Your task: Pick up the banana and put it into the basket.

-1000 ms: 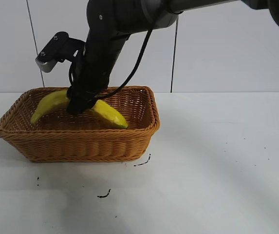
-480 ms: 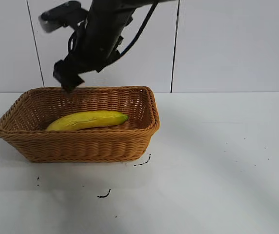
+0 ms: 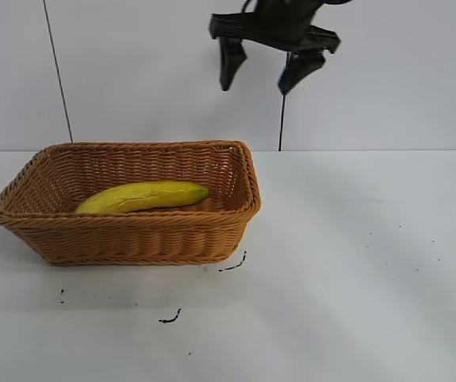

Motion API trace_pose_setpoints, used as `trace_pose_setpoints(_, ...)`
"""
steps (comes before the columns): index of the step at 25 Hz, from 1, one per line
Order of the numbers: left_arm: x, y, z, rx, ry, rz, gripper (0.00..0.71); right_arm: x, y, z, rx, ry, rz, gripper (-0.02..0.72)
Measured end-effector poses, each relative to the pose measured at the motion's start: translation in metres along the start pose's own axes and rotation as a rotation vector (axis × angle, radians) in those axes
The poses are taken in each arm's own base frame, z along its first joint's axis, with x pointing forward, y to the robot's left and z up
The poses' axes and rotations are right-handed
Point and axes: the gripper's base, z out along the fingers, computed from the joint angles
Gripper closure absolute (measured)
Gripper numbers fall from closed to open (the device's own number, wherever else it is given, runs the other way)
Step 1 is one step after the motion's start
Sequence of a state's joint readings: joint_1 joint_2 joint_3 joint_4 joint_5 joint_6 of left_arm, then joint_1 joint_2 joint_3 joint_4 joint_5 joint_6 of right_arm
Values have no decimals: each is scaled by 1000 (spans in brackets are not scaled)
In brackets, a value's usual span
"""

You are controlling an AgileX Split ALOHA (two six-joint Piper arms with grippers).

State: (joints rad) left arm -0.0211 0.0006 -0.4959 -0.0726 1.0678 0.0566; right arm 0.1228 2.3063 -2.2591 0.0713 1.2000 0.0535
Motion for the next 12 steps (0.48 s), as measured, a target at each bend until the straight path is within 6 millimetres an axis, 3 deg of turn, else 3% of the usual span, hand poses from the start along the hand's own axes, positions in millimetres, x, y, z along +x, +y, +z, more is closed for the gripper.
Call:
trace_pose_setpoints(7,0,0,0,0,0,0,20,-1,-47,-4,56,7,59,110)
trace_pose_setpoints(12,0,0,0,0,0,0,20,11,-56,-2,82,56,47,110)
